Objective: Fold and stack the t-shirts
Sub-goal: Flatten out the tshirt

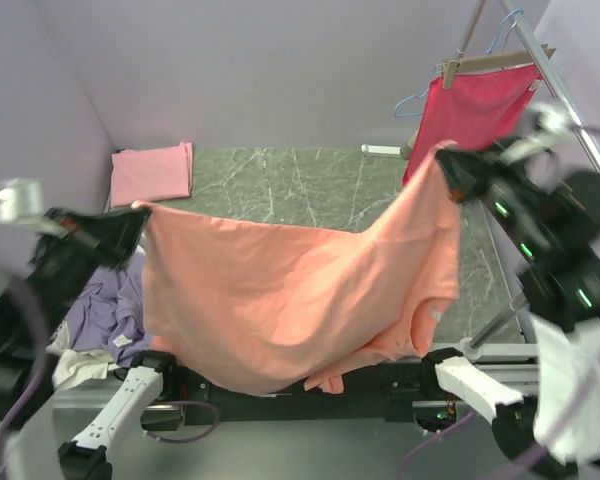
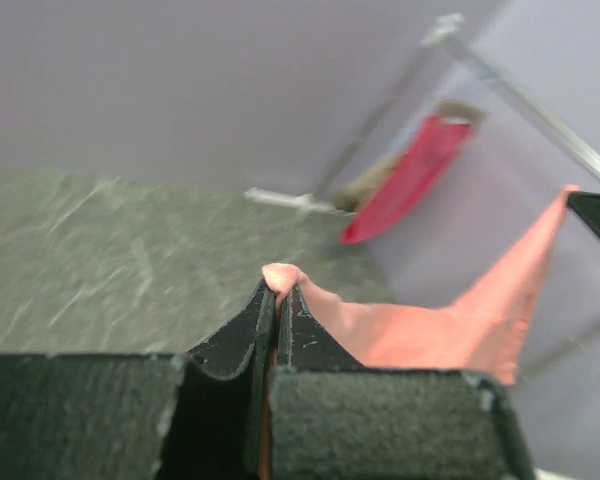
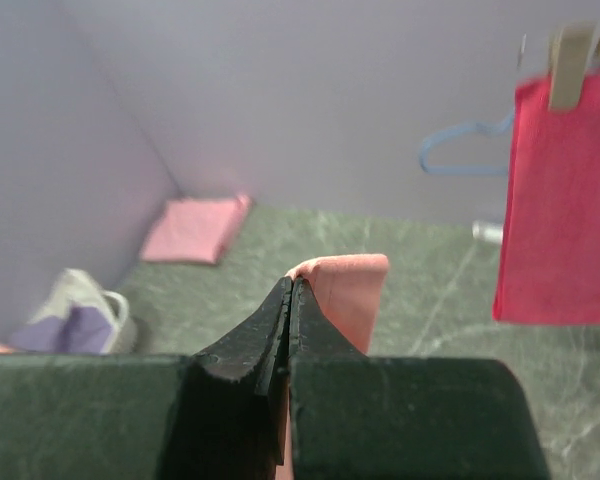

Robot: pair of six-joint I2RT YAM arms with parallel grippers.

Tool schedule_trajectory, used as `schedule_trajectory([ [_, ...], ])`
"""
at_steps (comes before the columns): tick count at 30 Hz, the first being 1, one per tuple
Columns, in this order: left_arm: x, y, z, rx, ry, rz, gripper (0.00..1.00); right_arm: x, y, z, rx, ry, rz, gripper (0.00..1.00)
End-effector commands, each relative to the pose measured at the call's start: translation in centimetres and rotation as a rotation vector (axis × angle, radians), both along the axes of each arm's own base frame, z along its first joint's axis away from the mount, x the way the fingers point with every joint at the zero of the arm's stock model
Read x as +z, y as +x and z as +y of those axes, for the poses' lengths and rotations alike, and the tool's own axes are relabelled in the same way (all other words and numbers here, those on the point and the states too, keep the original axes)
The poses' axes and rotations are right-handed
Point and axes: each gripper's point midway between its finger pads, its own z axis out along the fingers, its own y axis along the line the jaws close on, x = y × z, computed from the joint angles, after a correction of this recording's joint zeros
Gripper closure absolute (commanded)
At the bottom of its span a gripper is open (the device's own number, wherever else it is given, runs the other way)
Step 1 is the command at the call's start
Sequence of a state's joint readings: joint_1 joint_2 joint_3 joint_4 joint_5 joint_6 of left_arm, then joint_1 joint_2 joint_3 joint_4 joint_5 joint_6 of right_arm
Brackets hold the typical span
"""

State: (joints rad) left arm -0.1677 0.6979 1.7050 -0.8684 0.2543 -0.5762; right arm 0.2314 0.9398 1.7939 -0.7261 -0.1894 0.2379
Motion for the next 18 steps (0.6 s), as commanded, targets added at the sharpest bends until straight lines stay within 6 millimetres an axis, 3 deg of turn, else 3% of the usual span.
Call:
schedule_trajectory([
  [1, -6.8, 8.6, 3.4, 0.284, -0.007, 0.159, 0.99, -10.0, 13.7, 2.2, -0.065, -0.059, 0.277, 1.00],
  [2, -10.7, 11.0, 3.8, 0.327, 0.015, 0.244, 0.99, -11.0, 15.3, 3.0, -0.041, -0.063, 0.294, 1.00],
  [3, -11.4, 12.7, 4.8, 0.400, 0.002, 0.244, 0.99, -12.5, 16.7, 3.6, -0.029, -0.069, 0.333, 1.00],
  [4, -12.7, 14.0, 4.7, 0.412, 0.002, 0.264, 0.99, -15.6, 19.6, 4.5, -0.019, -0.084, 0.413, 1.00],
  [5, -16.1, 16.2, 4.5, 0.424, 0.017, 0.336, 0.99, -17.0, 20.9, 5.1, 0.000, -0.087, 0.445, 1.00],
  [6, -16.4, 17.5, 4.5, 0.437, -0.002, 0.328, 0.99, -18.4, 22.0, 5.5, 0.007, -0.093, 0.480, 1.00],
  [7, -17.2, 18.7, 4.5, 0.450, -0.004, 0.335, 0.99, -21.4, 24.1, 6.2, 0.012, -0.110, 0.543, 1.00],
  [8, -19.7, 20.4, 4.4, 0.469, 0.006, 0.397, 0.99, -22.5, 25.2, 6.4, 0.013, -0.110, 0.558, 1.00],
  [10, -20.7, 22.7, 5.4, 0.549, 0.002, 0.398, 0.99, -25.7, 27.8, 7.2, 0.023, -0.131, 0.624, 1.00],
  [12, -23.0, 25.2, 5.9, 0.604, 0.031, 0.454, 0.99, -27.8, 29.3, 7.5, 0.022, -0.145, 0.671, 1.00],
  [13, -24.4, 27.2, 6.2, 0.639, 0.061, 0.471, 0.99, -29.2, 31.1, 7.8, 0.019, -0.157, 0.687, 1.00],
  [14, -24.4, 28.5, 6.3, 0.655, 0.062, 0.466, 0.99, -30.2, 31.8, 7.8, 0.012, -0.168, 0.716, 1.00],
  [15, -25.1, 29.8, 6.5, 0.674, 0.070, 0.479, 0.99, -33.1, 33.0, 7.9, 0.002, -0.184, 0.767, 1.00],
  [16, -28.0, 31.9, 6.1, 0.655, 0.119, 0.537, 0.99, -31.3, 34.5, 8.1, -0.009, -0.184, 0.714, 1.00],
  [17, -27.0, 33.7, 5.8, 0.650, 0.123, 0.523, 0.99, -32.0, 35.1, 7.8, -0.024, -0.191, 0.734, 1.00],
  [18, -27.7, 34.9, 5.8, 0.656, 0.144, 0.541, 0.99, -32.2, 35.8, 7.8, -0.031, -0.198, 0.732, 1.00],
])
